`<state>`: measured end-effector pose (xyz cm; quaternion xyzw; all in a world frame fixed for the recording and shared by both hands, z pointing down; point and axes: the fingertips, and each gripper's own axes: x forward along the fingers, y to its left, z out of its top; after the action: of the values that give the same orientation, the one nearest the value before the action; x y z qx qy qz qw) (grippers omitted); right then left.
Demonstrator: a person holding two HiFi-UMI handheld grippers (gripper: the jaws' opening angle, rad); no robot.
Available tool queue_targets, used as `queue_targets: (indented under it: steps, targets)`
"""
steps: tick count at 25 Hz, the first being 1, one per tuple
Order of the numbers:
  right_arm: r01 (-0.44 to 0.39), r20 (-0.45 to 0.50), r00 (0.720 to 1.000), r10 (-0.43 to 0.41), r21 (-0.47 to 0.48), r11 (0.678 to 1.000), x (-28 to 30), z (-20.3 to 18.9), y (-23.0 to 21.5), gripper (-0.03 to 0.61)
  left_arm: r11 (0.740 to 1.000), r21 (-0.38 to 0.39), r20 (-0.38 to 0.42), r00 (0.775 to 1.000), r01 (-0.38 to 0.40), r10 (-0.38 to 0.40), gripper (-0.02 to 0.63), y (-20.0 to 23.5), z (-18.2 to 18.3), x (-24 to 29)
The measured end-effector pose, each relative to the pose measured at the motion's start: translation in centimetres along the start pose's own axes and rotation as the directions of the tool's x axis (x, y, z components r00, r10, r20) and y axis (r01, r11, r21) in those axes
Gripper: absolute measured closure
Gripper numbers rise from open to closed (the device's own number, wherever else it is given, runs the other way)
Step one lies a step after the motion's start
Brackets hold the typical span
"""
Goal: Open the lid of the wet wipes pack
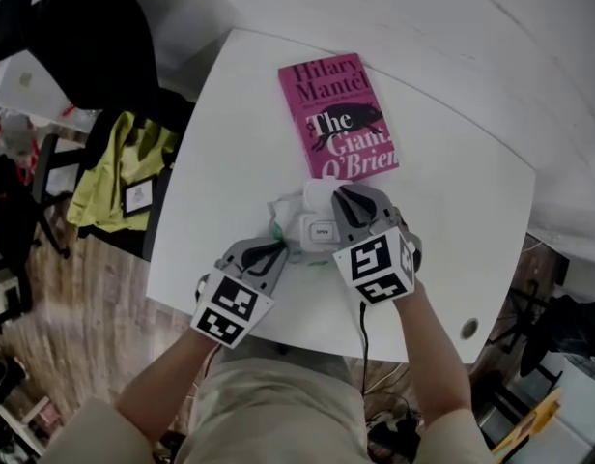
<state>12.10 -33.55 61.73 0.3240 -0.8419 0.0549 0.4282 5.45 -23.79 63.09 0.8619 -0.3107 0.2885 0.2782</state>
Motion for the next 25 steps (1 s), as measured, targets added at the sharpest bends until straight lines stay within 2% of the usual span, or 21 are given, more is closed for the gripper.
queue_targets:
  steps: [5,8,12,18,25]
  targets:
    - [-0.031,-0.043,0.999,0.030,-0.026,0.999,0.3,-0.5,0.5,0.555,1.000,0.009,0.005,1.000,-0.011,0.011,0.584,-0.1,0.0,0.1]
    - [-0.045,-0.038,0.998,0.046,0.009,0.999,0.3,-0.3,0.3,0.555,1.000,0.017,0.000,1.000,-0.026,0.026,0.584,-0.1,0.0,0.1]
    - [-0.023,-0.018,1.000,0.025,0.084,0.996,-0.9,-0.4,-0.2,0.554,0.998,0.035,-0.021,0.999,-0.043,0.043,0.584,-0.2,0.3,-0.1]
    - [-0.006,0.049,0.999,-0.004,0.217,0.976,-5.8,0.6,-0.7,0.555,0.995,0.069,0.019,0.997,-0.071,0.069,0.584,-0.7,3.1,-2.5]
    - [0.057,0.140,0.985,-0.099,0.278,0.959,-12.4,3.8,-1.4,0.555,0.985,0.148,0.093,0.993,-0.088,0.075,0.584,-1.9,8.0,-5.9]
